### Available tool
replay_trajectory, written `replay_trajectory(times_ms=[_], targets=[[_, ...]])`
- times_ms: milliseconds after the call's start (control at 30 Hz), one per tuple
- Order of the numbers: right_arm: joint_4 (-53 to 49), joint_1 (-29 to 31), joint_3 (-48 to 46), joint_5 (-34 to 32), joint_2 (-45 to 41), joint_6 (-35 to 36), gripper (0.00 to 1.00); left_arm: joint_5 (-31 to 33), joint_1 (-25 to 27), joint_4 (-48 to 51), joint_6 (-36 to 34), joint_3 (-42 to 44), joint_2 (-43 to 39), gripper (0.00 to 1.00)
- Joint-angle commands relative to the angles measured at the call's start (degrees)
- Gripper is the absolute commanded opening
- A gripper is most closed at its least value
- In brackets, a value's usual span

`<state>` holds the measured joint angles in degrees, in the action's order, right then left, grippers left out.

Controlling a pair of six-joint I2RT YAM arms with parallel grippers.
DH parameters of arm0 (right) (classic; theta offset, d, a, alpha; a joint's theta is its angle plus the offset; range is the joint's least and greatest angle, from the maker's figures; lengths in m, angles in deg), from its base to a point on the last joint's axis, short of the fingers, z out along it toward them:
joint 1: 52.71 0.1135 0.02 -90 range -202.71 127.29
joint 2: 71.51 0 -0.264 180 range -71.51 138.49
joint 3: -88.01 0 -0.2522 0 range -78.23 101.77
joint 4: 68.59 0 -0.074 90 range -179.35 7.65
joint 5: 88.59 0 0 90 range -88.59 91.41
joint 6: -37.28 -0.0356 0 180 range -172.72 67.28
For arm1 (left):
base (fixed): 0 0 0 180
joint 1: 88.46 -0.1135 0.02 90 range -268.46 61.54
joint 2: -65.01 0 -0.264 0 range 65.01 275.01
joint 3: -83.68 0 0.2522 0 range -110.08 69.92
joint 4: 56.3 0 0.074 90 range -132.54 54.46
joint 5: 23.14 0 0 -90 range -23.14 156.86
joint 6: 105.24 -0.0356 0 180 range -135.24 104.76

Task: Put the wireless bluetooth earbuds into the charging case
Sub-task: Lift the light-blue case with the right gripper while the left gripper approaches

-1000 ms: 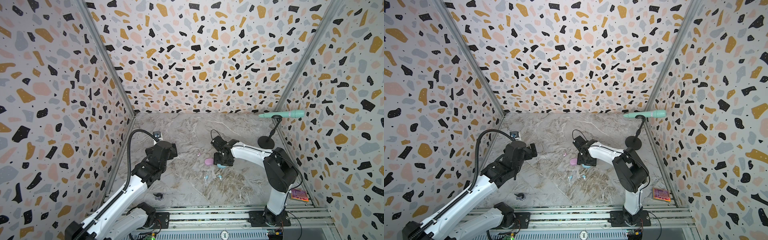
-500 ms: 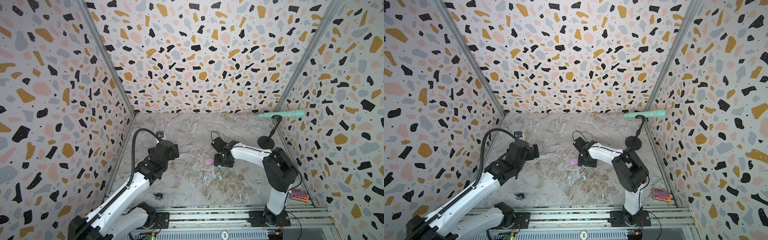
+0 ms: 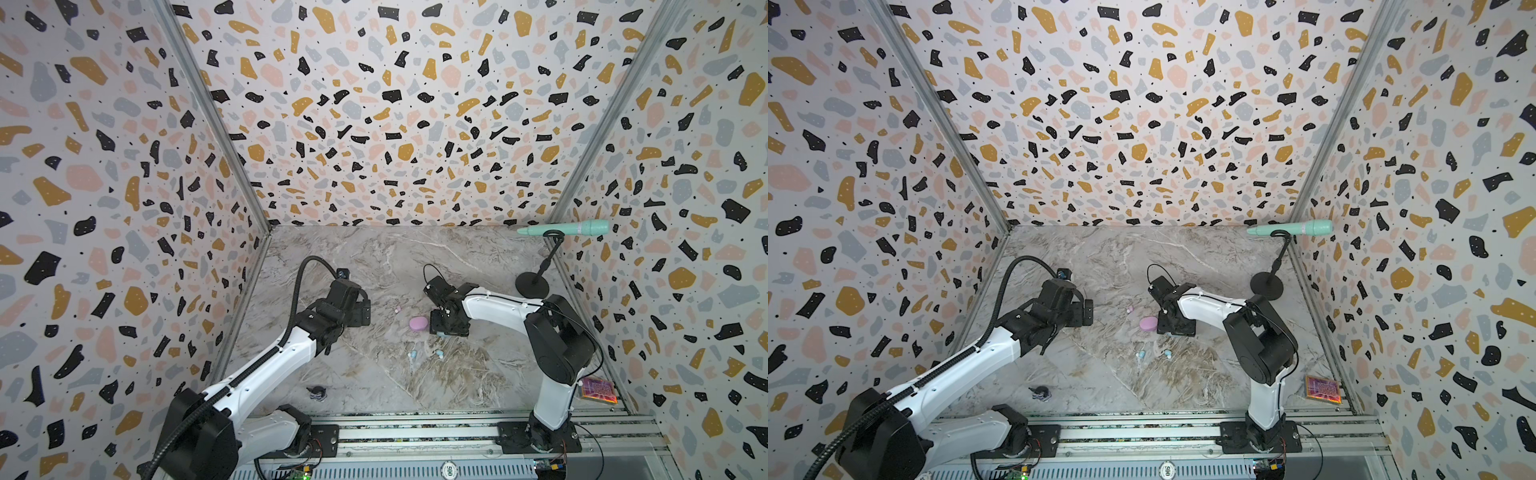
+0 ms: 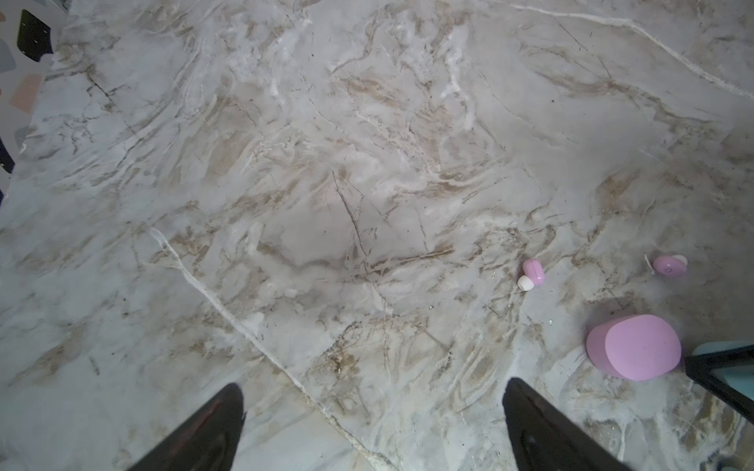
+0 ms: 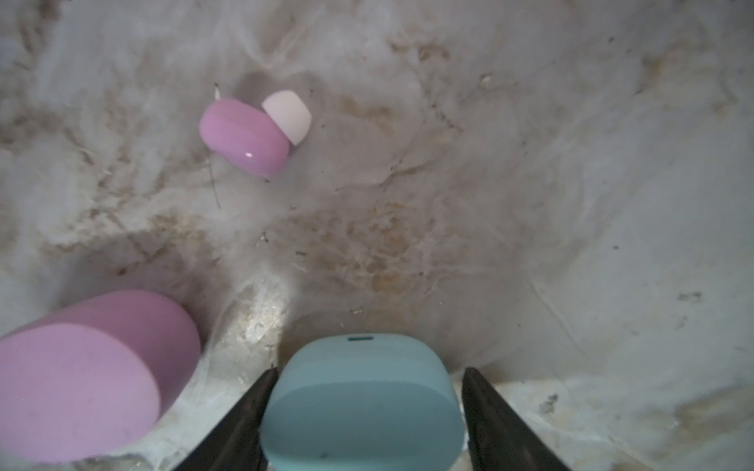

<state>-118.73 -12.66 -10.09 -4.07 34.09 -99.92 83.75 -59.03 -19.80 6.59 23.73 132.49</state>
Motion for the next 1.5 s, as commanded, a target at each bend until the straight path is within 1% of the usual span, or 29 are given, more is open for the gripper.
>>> replay_trajectory(times_ms=[0, 233, 733, 1067, 1167, 1367, 1467], targets=[[-0.5, -0.4, -0.5, 0.0, -2.8, 0.7, 0.73, -0.7, 0.5, 0.2, -0.9, -2.4, 0.0, 1.0], [-0.4, -0.5, -0.2, 0.4, -4.4, 1.2, 0.73, 0.3, 0.5, 0.1, -0.9, -2.2, -0.1, 1.0], [-0.5, -0.5, -0.6, 1.3, -4.4, 1.1, 0.71, 0.0, 0.7, 0.4, -1.1, -2.6, 1.0, 1.0], [0.1, -0.4, -1.6, 1.8, -4.8, 0.8, 0.67, 0.2, 0.8, 0.3, -1.1, -2.7, 1.1, 1.0], [0.4, -0.4, -1.9, 2.0, -4.9, 0.8, 0.64, 0.2, 0.8, 0.4, -1.2, -2.6, 1.0, 1.0], [0.6, -0.4, -2.4, 2.0, -5.5, 0.7, 0.62, 0.3, 0.9, 0.2, -1.2, -2.6, 1.0, 1.0], [0.7, -0.3, -2.6, 2.0, -5.7, 0.7, 0.58, 0.2, 0.9, 0.3, -1.2, -2.6, 1.0, 1.0]])
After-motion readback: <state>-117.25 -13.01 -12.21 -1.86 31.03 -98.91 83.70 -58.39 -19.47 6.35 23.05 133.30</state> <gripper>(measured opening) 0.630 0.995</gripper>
